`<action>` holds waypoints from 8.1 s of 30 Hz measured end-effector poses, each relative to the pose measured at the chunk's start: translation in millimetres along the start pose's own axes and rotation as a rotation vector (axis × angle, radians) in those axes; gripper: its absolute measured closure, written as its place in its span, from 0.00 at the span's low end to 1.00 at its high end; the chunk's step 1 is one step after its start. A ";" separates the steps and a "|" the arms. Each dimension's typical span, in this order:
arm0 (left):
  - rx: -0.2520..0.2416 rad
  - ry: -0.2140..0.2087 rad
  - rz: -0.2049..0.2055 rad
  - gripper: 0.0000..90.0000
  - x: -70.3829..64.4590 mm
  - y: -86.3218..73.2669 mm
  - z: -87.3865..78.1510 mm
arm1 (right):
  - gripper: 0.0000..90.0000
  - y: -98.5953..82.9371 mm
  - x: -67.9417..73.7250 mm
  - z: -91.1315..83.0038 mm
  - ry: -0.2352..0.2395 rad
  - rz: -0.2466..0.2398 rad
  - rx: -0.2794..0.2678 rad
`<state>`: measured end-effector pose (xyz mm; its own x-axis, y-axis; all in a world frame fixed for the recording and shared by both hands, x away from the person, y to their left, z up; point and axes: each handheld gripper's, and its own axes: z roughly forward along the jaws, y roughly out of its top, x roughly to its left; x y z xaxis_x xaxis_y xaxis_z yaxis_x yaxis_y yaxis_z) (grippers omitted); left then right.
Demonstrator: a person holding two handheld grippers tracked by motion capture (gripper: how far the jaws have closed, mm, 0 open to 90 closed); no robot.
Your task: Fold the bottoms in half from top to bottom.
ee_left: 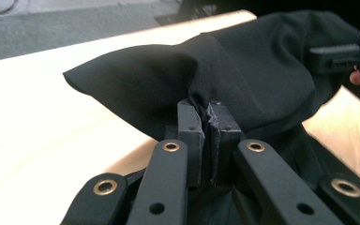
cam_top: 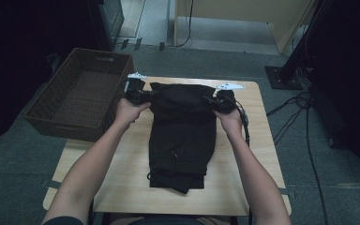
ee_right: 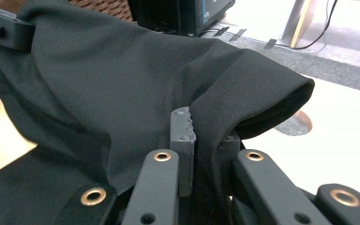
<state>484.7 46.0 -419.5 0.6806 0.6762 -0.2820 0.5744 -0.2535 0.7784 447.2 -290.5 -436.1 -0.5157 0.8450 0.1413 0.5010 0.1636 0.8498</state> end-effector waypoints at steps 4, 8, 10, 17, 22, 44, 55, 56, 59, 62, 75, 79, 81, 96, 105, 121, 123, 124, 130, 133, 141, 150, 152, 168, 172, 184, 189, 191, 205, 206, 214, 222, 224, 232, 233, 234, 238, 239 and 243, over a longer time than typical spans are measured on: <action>0.017 -0.017 0.010 0.96 -8.5 -11.6 -5.1 | 0.92 -17.1 8.7 -12.3 0.018 0.005 0.016; 0.051 -0.043 0.007 0.96 -19.4 -29.4 -10.3 | 0.92 -31.1 16.2 -20.8 0.028 -0.014 0.042; 0.054 -0.048 0.003 0.96 -21.8 -32.7 -12.0 | 0.92 -34.7 18.7 -24.2 0.034 -0.012 0.046; 0.072 -0.087 0.016 0.96 -40.3 -63.9 -28.4 | 0.92 -55.7 36.4 -45.2 0.085 -0.008 0.068; 0.134 -0.100 0.028 0.95 -44.9 -88.4 -27.3 | 0.91 -80.9 49.3 -45.7 0.111 -0.030 0.141; 0.197 -0.020 -0.021 0.95 -14.4 -89.9 26.4 | 0.91 -93.2 27.3 2.9 0.070 0.005 0.162; 0.108 -0.018 -0.045 0.95 -8.8 -68.5 10.4 | 0.92 -67.8 19.3 7.0 0.039 0.040 0.127; 0.095 -0.026 -0.045 0.95 -11.7 -66.8 3.3 | 0.92 -64.9 20.8 0.9 0.044 0.045 0.106; 0.081 -0.043 -0.023 0.95 -23.3 -64.3 -12.2 | 0.92 -57.7 29.5 -20.7 0.065 0.039 0.064; 0.075 -0.060 -0.011 0.95 -30.1 -65.8 -20.0 | 0.92 -58.4 35.2 -32.2 0.078 0.035 0.055; 0.152 -0.054 -0.030 0.74 -32.1 -96.2 -18.5 | 0.71 -98.2 30.0 -37.7 0.118 0.065 0.144; 0.148 -0.047 -0.033 0.59 -26.3 -90.3 -24.4 | 0.64 -96.8 21.4 -43.2 0.104 0.079 0.126; 0.138 -0.041 -0.042 0.56 -23.3 -87.6 -27.8 | 0.61 -96.0 16.9 -45.5 0.100 0.083 0.123; 0.171 -0.040 -0.058 0.43 1.5 -54.0 -5.1 | 0.46 -64.2 -14.1 -30.3 0.109 0.117 0.088; 0.220 -0.081 -0.077 0.53 4.5 -67.7 13.9 | 0.51 -66.9 -11.1 -3.3 0.180 0.118 0.151; 0.170 -0.140 -0.002 0.98 -11.9 -60.5 -20.6 | 0.93 -55.2 5.9 -32.7 0.239 0.070 0.099; 0.156 -0.146 0.000 0.98 -17.1 -62.3 -28.7 | 0.93 -56.0 13.1 -42.1 0.241 0.050 0.083; 0.152 -0.152 -0.004 0.98 -19.9 -64.2 -32.3 | 0.93 -57.2 16.1 -46.6 0.235 0.041 0.076; 0.145 -0.167 0.009 0.98 -40.6 -83.2 -46.9 | 0.93 -72.5 32.9 -68.9 0.223 -0.012 0.064; 0.160 -0.162 0.013 0.97 -45.9 -92.6 -50.1 | 0.92 -82.8 37.8 -75.6 0.225 -0.017 0.076; 0.195 -0.179 0.004 0.97 -58.4 -114.2 -55.5 | 0.90 -105.0 42.0 -87.6 0.239 0.006 0.112; 0.182 -0.171 0.003 0.84 -56.2 -110.7 -67.3 | 0.69 -105.6 35.6 -103.0 0.235 0.073 0.056; 0.182 -0.166 0.000 0.83 -54.9 -107.8 -68.2 | 0.70 -98.5 32.2 -104.5 0.224 0.073 0.027; 0.170 -0.160 -0.022 0.83 -53.7 -105.2 -72.6 | 0.83 -57.3 23.3 -52.1 0.169 0.081 0.067; 0.144 -0.147 -0.029 0.74 -49.3 -99.2 -79.7 | 0.86 -57.0 30.2 -40.2 0.168 0.072 0.112; 0.122 -0.080 -0.041 0.59 -33.1 -79.2 -82.0 | 0.83 -86.3 59.7 -47.5 0.237 0.023 0.200; 0.137 -0.073 -0.053 0.58 -31.4 -76.6 -68.6 | 0.80 -95.6 63.6 -54.5 0.235 0.008 0.218; 0.152 -0.073 -0.055 0.58 -32.1 -77.4 -61.6 | 0.78 -95.5 62.0 -57.5 0.231 0.028 0.200; 0.178 -0.077 0.001 0.53 -35.2 -68.6 -24.5 | 0.73 -88.5 92.3 -49.7 0.209 0.061 0.108; 0.178 -0.081 0.000 0.52 -33.7 -67.7 -22.0 | 0.73 -88.8 95.7 -48.7 0.213 0.063 0.109; 0.233 -0.103 0.029 0.53 -37.5 -77.7 3.9 | 0.72 -110.6 118.0 -28.0 0.175 -0.015 0.173; 0.279 -0.098 0.046 0.52 -40.6 -95.5 18.3 | 0.74 -123.9 117.2 -25.0 0.156 -0.050 0.135; 0.270 -0.096 0.040 0.53 -40.8 -99.2 18.9 | 0.76 -124.3 114.7 -24.3 0.159 -0.049 0.134; 0.266 -0.090 0.041 0.54 -48.6 -105.7 17.8 | 0.83 -124.4 104.5 -20.8 0.132 -0.045 0.115; 0.262 -0.087 0.030 0.54 -49.3 -106.9 17.2 | 0.84 -124.2 102.9 -20.2 0.127 -0.048 0.112; 0.259 -0.087 0.020 0.54 -50.2 -107.7 16.7 | 0.84 -123.8 101.4 -19.6 0.124 -0.047 0.110; 0.254 -0.097 0.010 0.56 -56.6 -113.2 14.1 | 0.84 -122.4 96.4 -16.0 0.110 -0.051 0.092; 0.256 -0.103 0.008 0.56 -57.8 -114.6 13.4 | 0.84 -122.0 95.0 -15.0 0.111 -0.044 0.087; 0.249 -0.115 -0.002 0.56 -61.3 -116.4 11.5 | 0.83 -113.4 87.0 -8.4 0.108 -0.057 0.103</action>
<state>381.4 26.1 -499.3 0.7182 0.5976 -0.3563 0.6604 -0.4243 0.6196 339.7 -239.8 -515.9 -0.6142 0.7742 0.1529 0.5344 0.2655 0.8024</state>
